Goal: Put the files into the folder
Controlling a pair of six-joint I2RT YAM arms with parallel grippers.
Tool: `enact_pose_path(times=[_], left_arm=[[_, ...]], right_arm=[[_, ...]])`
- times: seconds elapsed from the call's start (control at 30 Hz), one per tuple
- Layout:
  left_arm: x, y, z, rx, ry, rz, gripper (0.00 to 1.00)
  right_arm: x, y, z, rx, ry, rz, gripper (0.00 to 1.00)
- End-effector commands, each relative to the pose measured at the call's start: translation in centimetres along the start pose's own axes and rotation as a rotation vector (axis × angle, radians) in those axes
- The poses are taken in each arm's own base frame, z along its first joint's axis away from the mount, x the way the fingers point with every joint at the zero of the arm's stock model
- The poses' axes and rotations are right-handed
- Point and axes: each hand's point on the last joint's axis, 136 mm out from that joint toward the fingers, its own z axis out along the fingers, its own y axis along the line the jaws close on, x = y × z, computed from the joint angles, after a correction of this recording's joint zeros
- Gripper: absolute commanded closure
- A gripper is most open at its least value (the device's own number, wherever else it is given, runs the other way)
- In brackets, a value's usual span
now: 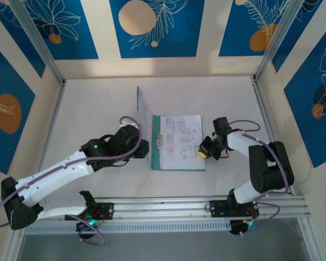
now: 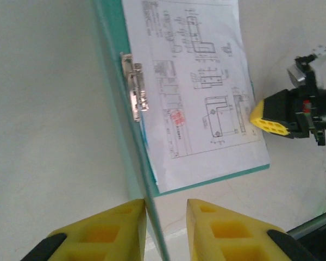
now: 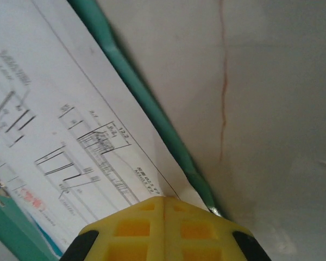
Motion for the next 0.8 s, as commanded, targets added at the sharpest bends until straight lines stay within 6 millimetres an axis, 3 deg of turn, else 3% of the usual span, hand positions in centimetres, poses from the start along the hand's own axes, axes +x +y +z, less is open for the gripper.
enact_pose_path(times=[0.0, 0.13, 0.3, 0.53, 0.63, 0.77], left_arm=[[-0.7, -2.4, 0.0, -0.007, -0.041, 0.089, 0.75], [0.6, -6.6, 2.4, 0.076, 0.001, 0.129, 0.69], [2.8, -11.2, 5.7, 0.142, 0.060, 0.166, 0.50], [4.8, -15.1, 9.8, 0.252, 0.127, 0.119, 0.37], [6.2, -16.9, 11.6, 0.322, 0.182, 0.081, 0.32], [7.8, -18.1, 13.7, 0.380, 0.238, 0.024, 0.24]], right_arm=[[0.0, 0.4, -0.4, 0.022, 0.015, -0.016, 0.98], [-0.1, 0.3, -0.5, 0.046, 0.024, -0.015, 0.99], [0.1, 0.4, -0.5, 0.040, 0.038, -0.023, 0.98], [0.0, 0.3, -1.0, 0.056, 0.013, -0.020, 0.98], [-0.7, -0.2, -2.9, 0.109, -0.066, -0.019, 0.97], [-1.9, -0.8, -7.7, 0.179, -0.240, -0.016, 0.80]])
